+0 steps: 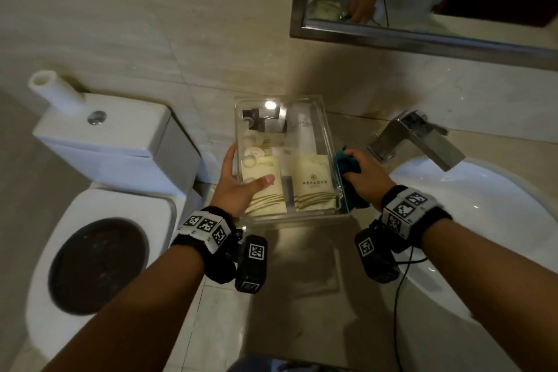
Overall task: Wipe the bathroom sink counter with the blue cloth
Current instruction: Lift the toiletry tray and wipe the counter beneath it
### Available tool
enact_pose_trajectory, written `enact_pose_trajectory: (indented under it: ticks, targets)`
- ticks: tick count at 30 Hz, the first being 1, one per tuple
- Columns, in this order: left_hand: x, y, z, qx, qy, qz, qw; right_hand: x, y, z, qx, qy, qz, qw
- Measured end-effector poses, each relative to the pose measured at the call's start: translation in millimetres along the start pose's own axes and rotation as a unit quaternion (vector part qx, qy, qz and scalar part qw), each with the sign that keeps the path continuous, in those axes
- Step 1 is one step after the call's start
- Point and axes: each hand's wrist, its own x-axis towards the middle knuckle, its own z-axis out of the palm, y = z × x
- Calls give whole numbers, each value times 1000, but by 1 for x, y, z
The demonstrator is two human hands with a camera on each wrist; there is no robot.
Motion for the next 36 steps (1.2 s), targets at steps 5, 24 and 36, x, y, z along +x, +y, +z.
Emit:
enact_pose_trajectory:
  ticks: [5, 24, 36]
  targets:
    - [-7, -2, -19, -17, 33, 5, 999, 7, 3, -2, -59, 26, -16, 998]
    - [-9, 7, -50, -51, 75, 30, 995, -6, 66, 34, -264, -35, 2, 964]
    - [-4, -3, -61, -35, 94, 26, 995, -16, 64, 80, -244, 15, -116, 963]
